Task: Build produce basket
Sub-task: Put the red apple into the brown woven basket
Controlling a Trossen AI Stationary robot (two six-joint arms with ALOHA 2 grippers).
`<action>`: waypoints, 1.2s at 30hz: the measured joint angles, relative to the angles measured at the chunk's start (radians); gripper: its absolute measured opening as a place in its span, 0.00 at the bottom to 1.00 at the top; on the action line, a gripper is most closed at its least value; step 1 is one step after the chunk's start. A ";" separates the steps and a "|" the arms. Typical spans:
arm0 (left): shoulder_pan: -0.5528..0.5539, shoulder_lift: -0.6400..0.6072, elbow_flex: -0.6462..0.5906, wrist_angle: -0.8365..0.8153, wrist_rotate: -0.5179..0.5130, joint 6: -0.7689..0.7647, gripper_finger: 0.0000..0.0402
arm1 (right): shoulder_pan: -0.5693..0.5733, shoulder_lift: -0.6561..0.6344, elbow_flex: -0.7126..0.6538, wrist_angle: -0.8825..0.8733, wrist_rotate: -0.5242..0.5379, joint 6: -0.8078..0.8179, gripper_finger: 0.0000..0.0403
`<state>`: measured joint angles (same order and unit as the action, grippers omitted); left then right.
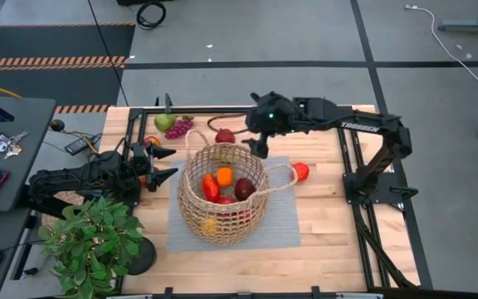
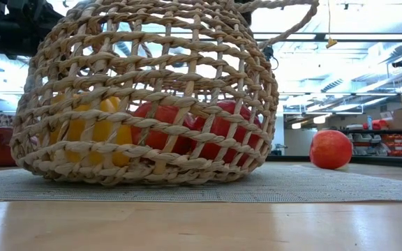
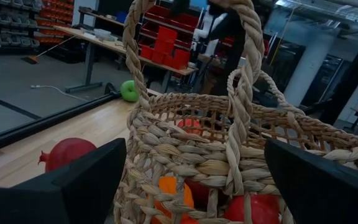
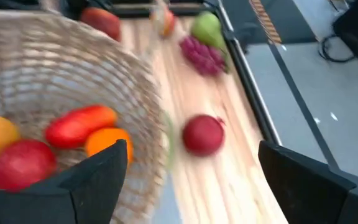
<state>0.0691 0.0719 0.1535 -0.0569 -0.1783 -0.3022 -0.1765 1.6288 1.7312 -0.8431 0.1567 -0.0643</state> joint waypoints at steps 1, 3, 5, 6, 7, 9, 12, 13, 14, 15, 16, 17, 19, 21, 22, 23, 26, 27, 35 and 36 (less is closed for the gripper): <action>0.000 0.000 0.000 0.000 0.000 0.000 0.97 | -0.022 -0.012 -0.027 0.005 0.001 -0.001 0.91; 0.000 0.000 0.000 0.000 0.000 0.000 0.97 | -0.071 -0.033 -0.096 0.027 0.004 0.000 0.90; 0.000 0.000 0.000 0.000 0.000 0.000 0.97 | -0.119 -0.054 -0.189 0.088 -0.005 0.001 0.90; 0.000 0.000 0.000 0.000 0.000 0.000 0.97 | -0.142 -0.065 -0.236 0.125 -0.020 0.001 0.90; 0.000 0.000 0.000 0.000 0.000 0.000 0.97 | -0.163 -0.078 -0.285 0.165 -0.037 0.001 0.90; 0.000 0.000 0.000 0.000 0.000 0.000 0.97 | -0.203 -0.102 -0.376 0.240 -0.059 0.001 0.90; 0.000 0.000 0.000 0.000 0.000 0.000 0.97 | -0.262 -0.135 -0.495 0.323 -0.065 0.008 0.90; 0.000 0.000 0.000 0.000 0.000 0.000 0.97 | -0.282 -0.146 -0.526 0.344 -0.059 0.010 0.90; 0.000 0.000 0.000 0.000 0.000 0.000 0.97 | -0.304 -0.158 -0.550 0.359 -0.049 0.019 0.90; 0.000 0.000 0.000 0.000 0.000 0.000 0.97 | -0.326 -0.170 -0.570 0.362 -0.040 0.037 0.90; 0.000 0.000 0.000 0.000 0.000 0.000 0.97 | -0.348 -0.178 -0.587 0.356 -0.040 0.062 0.90; 0.000 0.000 0.000 0.000 0.000 0.000 0.97 | -0.370 -0.183 -0.603 0.341 -0.056 0.093 0.90; 0.000 0.000 0.000 0.000 0.000 0.000 0.97 | -0.398 -0.188 -0.630 0.281 -0.104 0.149 0.90; 0.000 0.000 0.000 0.000 0.000 0.000 0.97 | -0.402 -0.193 -0.646 0.226 -0.125 0.197 0.90; 0.000 0.000 0.000 0.000 0.000 0.000 0.97 | -0.398 -0.198 -0.653 0.198 -0.125 0.225 0.90; 0.000 0.000 0.000 0.000 0.000 0.000 0.97 | -0.392 -0.202 -0.660 0.162 -0.125 0.257 0.90; 0.000 0.000 0.000 0.000 0.000 0.000 0.97 | -0.366 -0.215 -0.679 0.062 -0.125 0.387 0.90; 0.000 0.000 0.000 0.000 0.000 0.000 0.97 | -0.355 -0.224 -0.683 0.028 -0.125 0.428 0.90; 0.000 0.000 0.000 0.000 0.000 0.000 0.97 | -0.235 -0.272 -0.695 -0.178 -0.118 0.683 0.90; 0.000 0.000 0.000 0.000 0.000 0.000 0.97 | -0.218 -0.272 -0.695 -0.211 -0.110 0.696 0.90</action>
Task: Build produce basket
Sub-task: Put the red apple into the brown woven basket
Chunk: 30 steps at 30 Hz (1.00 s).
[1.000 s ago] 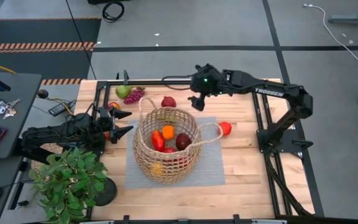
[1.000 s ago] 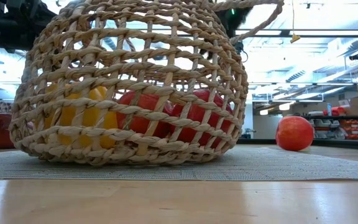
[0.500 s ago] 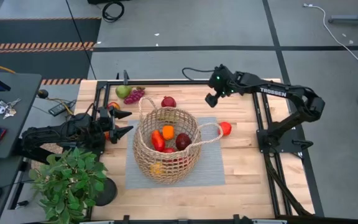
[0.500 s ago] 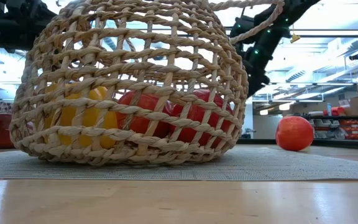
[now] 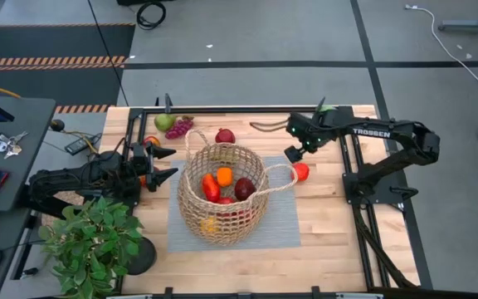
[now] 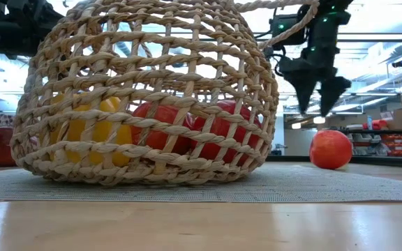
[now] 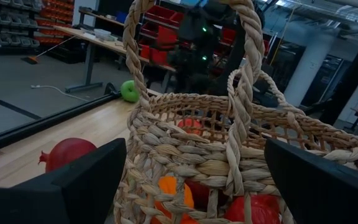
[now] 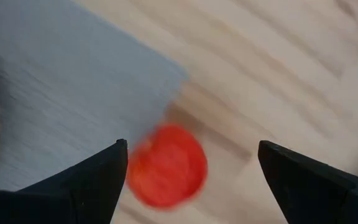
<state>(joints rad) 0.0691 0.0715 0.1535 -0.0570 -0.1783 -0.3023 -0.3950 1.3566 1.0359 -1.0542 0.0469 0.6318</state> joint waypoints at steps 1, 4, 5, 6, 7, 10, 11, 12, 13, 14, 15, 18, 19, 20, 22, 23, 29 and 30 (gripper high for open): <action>0.000 0.000 0.000 0.000 0.000 0.000 0.97 | 0.017 0.000 0.000 -0.031 0.016 0.002 0.90; 0.000 0.000 0.000 0.000 0.000 0.000 0.97 | 0.068 -0.003 -0.001 -0.128 0.109 0.024 0.90; 0.000 0.000 0.000 0.000 0.000 0.000 0.97 | 0.086 -0.009 -0.001 -0.149 0.131 0.044 0.90; 0.000 0.000 0.000 0.000 0.000 0.000 0.97 | 0.106 -0.018 -0.001 -0.159 0.147 0.063 0.90; 0.000 0.000 0.000 0.000 0.000 0.000 0.97 | 0.128 -0.028 -0.001 -0.163 0.160 0.083 0.90; 0.000 0.000 0.000 0.000 0.000 0.000 0.97 | 0.208 -0.070 -0.001 -0.165 0.190 0.139 0.90; 0.000 0.000 0.000 0.000 0.000 0.000 0.97 | 0.238 -0.087 -0.001 -0.168 0.202 0.164 0.90; 0.000 0.000 0.000 0.000 0.000 0.000 0.97 | 0.268 -0.103 -0.001 -0.174 0.218 0.193 0.90; 0.000 0.000 0.000 0.000 0.000 0.000 0.97 | 0.299 -0.117 -0.001 -0.178 0.238 0.227 0.90; 0.000 0.000 0.000 0.000 0.000 0.000 0.97 | 0.333 -0.132 -0.005 -0.176 0.256 0.261 0.90; 0.000 0.000 0.000 0.000 0.000 0.000 0.97 | 0.364 -0.149 -0.017 -0.169 0.273 0.294 0.90; 0.000 0.000 0.000 0.000 0.000 0.000 0.97 | 0.470 -0.199 -0.084 -0.133 0.314 0.390 0.90; 0.000 0.000 0.000 0.000 0.000 0.000 0.97 | 0.510 -0.215 -0.113 -0.112 0.329 0.421 0.90; 0.000 0.000 0.000 0.000 0.000 0.000 0.97 | 0.552 -0.233 -0.145 -0.081 0.344 0.449 0.90; 0.000 0.000 0.000 0.000 0.000 0.000 0.97 | 0.631 -0.263 -0.211 -0.011 0.387 0.500 0.90; 0.000 0.000 0.000 0.000 0.000 0.000 0.97 | 0.665 -0.274 -0.242 0.023 0.407 0.526 0.90; 0.000 0.000 0.000 0.000 0.000 0.000 0.97 | 0.819 -0.278 -0.378 0.179 0.546 0.741 0.90; 0.000 0.000 0.000 0.000 0.000 0.000 0.97 | 0.831 -0.267 -0.387 0.191 0.584 0.777 0.90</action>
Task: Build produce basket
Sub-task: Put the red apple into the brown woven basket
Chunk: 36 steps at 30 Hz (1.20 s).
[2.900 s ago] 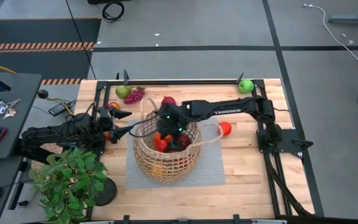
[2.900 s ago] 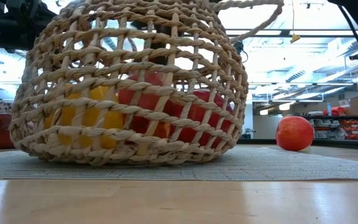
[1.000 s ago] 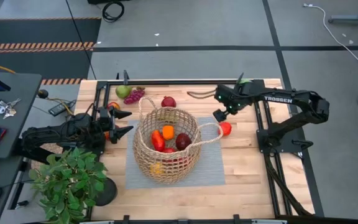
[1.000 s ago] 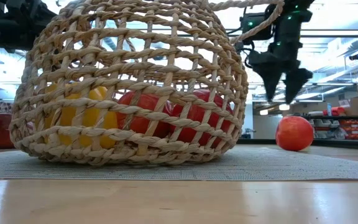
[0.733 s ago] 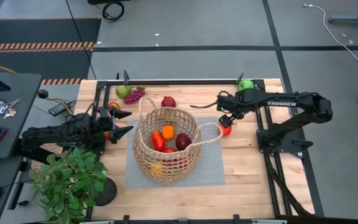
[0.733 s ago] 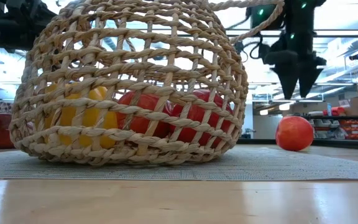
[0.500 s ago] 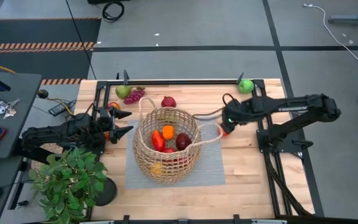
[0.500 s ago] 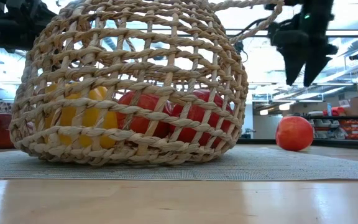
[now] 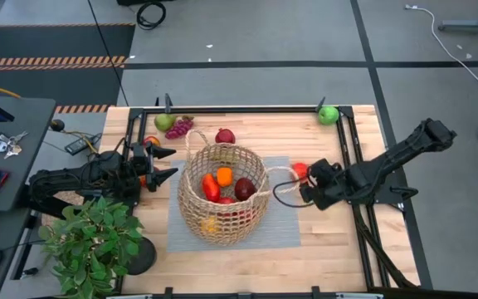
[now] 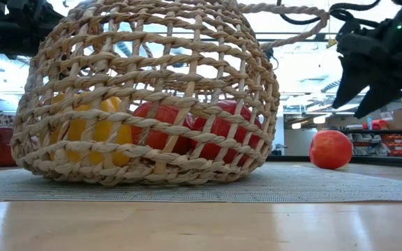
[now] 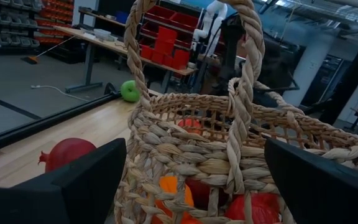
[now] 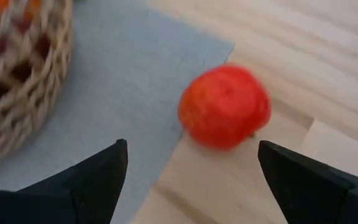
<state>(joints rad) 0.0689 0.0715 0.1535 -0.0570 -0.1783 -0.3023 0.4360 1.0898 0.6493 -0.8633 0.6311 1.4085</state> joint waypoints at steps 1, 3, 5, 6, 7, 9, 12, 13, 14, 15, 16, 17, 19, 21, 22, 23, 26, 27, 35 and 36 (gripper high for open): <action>0.000 0.000 0.000 0.000 0.000 0.000 0.97 | 0.009 0.014 -0.003 0.003 0.039 0.033 0.90; 0.000 0.000 0.000 0.000 0.000 0.000 0.97 | 0.014 0.046 -0.004 0.003 0.108 0.074 0.90; 0.000 0.000 0.000 0.000 0.000 0.000 0.97 | 0.014 0.078 -0.001 0.003 0.176 0.088 0.90; 0.000 0.000 0.000 0.000 0.000 0.000 0.97 | 0.013 0.089 0.002 0.004 0.197 0.089 0.90; 0.000 0.000 0.000 0.000 0.000 0.000 0.97 | 0.013 0.096 0.003 0.004 0.209 0.089 0.90; 0.000 0.000 0.000 0.000 0.000 0.000 0.97 | 0.024 0.095 0.006 0.009 0.215 0.091 0.90; 0.000 0.000 0.000 0.000 0.000 0.000 0.97 | 0.074 0.082 0.031 0.021 0.239 0.090 0.90; 0.000 0.000 0.000 0.000 0.000 0.000 0.97 | 0.095 0.079 0.039 0.028 0.258 0.086 0.90; 0.000 0.000 0.000 0.000 0.000 0.000 0.97 | 0.117 0.079 0.047 0.033 0.273 0.079 0.90; 0.000 0.000 0.000 0.000 0.000 0.000 0.97 | 0.138 0.079 0.056 0.039 0.280 0.075 0.90; 0.000 0.000 0.000 0.000 0.000 0.000 0.97 | 0.158 0.079 0.064 0.051 0.286 0.067 0.90; 0.000 0.000 0.000 0.000 0.000 0.000 0.97 | 0.180 0.080 0.069 0.071 0.291 0.059 0.90; 0.000 0.000 0.000 0.000 0.000 0.000 0.97 | 0.216 0.090 0.069 0.112 0.301 0.057 0.90; 0.000 0.000 0.000 0.000 0.000 0.000 0.97 | 0.239 0.118 0.069 0.157 0.319 0.057 0.90; 0.000 0.000 0.000 0.000 0.000 0.000 0.97 | 0.245 0.138 0.069 0.176 0.322 0.057 0.90; 0.000 0.000 0.000 0.000 0.000 0.000 0.97 | 0.246 0.161 0.069 0.186 0.321 0.058 0.90; 0.000 0.000 0.000 0.000 0.000 0.000 0.97 | 0.231 0.236 0.069 0.181 0.333 0.118 0.90; 0.000 0.000 0.000 0.000 0.000 0.000 0.97 | 0.225 0.263 0.069 0.168 0.350 0.147 0.90; 0.000 0.000 0.000 0.000 0.000 0.000 0.97 | 0.153 0.426 0.069 0.079 0.468 0.320 0.90; 0.000 0.000 0.000 0.000 0.000 0.000 0.97 | 0.138 0.440 0.069 0.062 0.463 0.334 0.90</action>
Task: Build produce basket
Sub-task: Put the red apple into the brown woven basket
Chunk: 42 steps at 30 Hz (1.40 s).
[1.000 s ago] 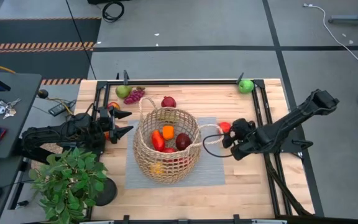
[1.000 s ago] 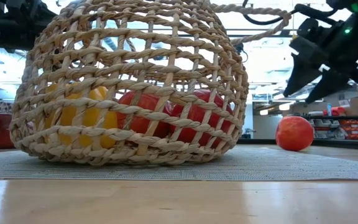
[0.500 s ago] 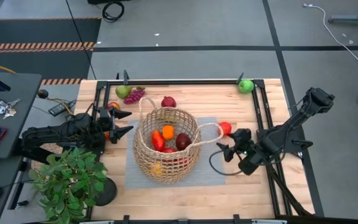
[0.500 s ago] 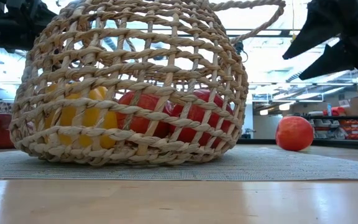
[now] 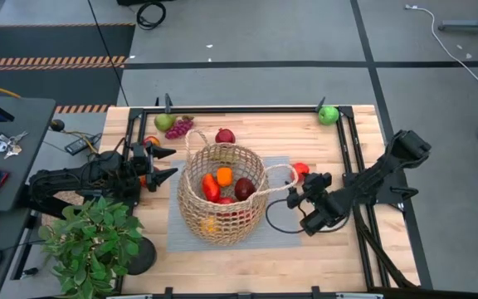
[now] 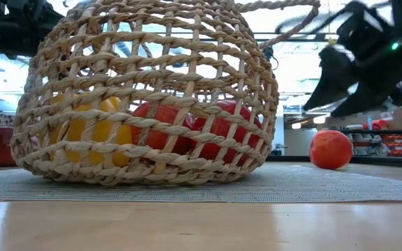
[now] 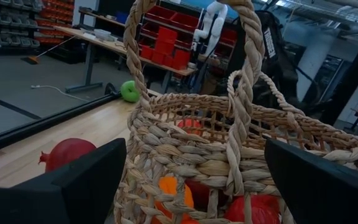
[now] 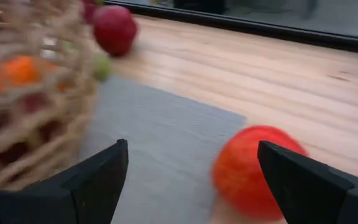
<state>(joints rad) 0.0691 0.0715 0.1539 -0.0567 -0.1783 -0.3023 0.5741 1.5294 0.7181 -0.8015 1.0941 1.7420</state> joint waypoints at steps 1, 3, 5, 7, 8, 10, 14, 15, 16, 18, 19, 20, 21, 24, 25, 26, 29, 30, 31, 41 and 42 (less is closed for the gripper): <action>0.000 0.000 0.000 -0.001 0.000 0.000 0.97 | -0.015 0.012 0.000 -0.019 -0.010 0.019 0.90; 0.000 0.000 0.000 0.000 0.000 0.000 0.97 | -0.044 0.030 0.000 -0.061 -0.028 0.065 0.90; 0.000 0.000 0.000 0.000 0.000 0.000 0.97 | -0.068 0.042 0.000 -0.078 -0.038 0.089 0.90; 0.000 0.000 0.000 0.000 0.000 0.000 0.97 | -0.089 0.042 0.000 -0.093 -0.046 0.095 0.90; 0.000 0.000 0.000 0.000 0.000 0.000 0.97 | -0.100 0.041 0.000 -0.093 -0.055 0.095 0.90; 0.000 0.000 0.000 0.000 0.000 0.000 0.97 | -0.125 0.041 0.000 -0.101 -0.065 0.094 0.90; 0.000 0.000 0.000 0.000 0.000 0.000 0.97 | -0.175 0.042 0.000 -0.078 -0.092 0.091 0.90; 0.000 0.000 0.000 0.000 0.000 0.000 0.97 | -0.187 0.042 -0.001 -0.073 -0.108 0.091 0.90; 0.000 0.000 0.000 -0.001 0.000 0.000 0.97 | -0.197 0.042 -0.001 -0.069 -0.118 0.088 0.90; 0.000 0.000 0.000 0.000 0.000 0.000 0.97 | -0.214 0.042 -0.008 -0.042 -0.130 0.056 0.90; 0.000 0.000 0.000 0.000 0.000 0.000 0.97 | -0.221 0.041 -0.014 -0.023 -0.140 0.034 0.90; 0.000 0.000 0.000 -0.001 0.000 0.000 0.97 | -0.228 0.042 -0.020 -0.009 -0.155 0.014 0.90; 0.000 0.000 0.000 0.000 0.000 0.000 0.97 | -0.233 0.042 -0.027 -0.002 -0.166 0.000 0.91; 0.000 0.000 0.000 0.000 0.000 0.000 0.97 | -0.245 0.041 -0.059 0.051 -0.194 -0.014 0.93; 0.000 0.000 0.000 0.000 0.000 0.000 0.97 | -0.247 0.041 -0.067 0.063 -0.194 -0.014 0.94; 0.000 0.000 0.000 0.000 0.000 0.000 0.97 | -0.248 0.041 -0.074 0.074 -0.194 -0.015 0.95; 0.000 0.000 0.000 0.000 0.000 0.000 0.97 | -0.250 0.041 -0.088 0.096 -0.193 -0.014 0.96; 0.000 0.000 0.000 0.000 0.000 0.000 0.97 | -0.250 0.041 -0.090 0.099 -0.194 -0.015 0.96; 0.000 0.000 0.000 0.000 0.000 0.000 0.97 | -0.250 0.041 -0.090 0.100 -0.195 -0.015 0.96; 0.000 0.000 0.000 0.000 0.000 0.000 0.97 | -0.248 0.039 -0.090 0.098 -0.213 -0.021 0.88; 0.000 0.000 0.000 0.000 0.000 0.000 0.97 | -0.248 0.039 -0.090 0.098 -0.214 -0.025 0.87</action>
<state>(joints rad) 0.0689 0.0715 0.1539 -0.0570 -0.1783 -0.3023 0.3264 1.5688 0.6281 -0.7033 0.8797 1.7167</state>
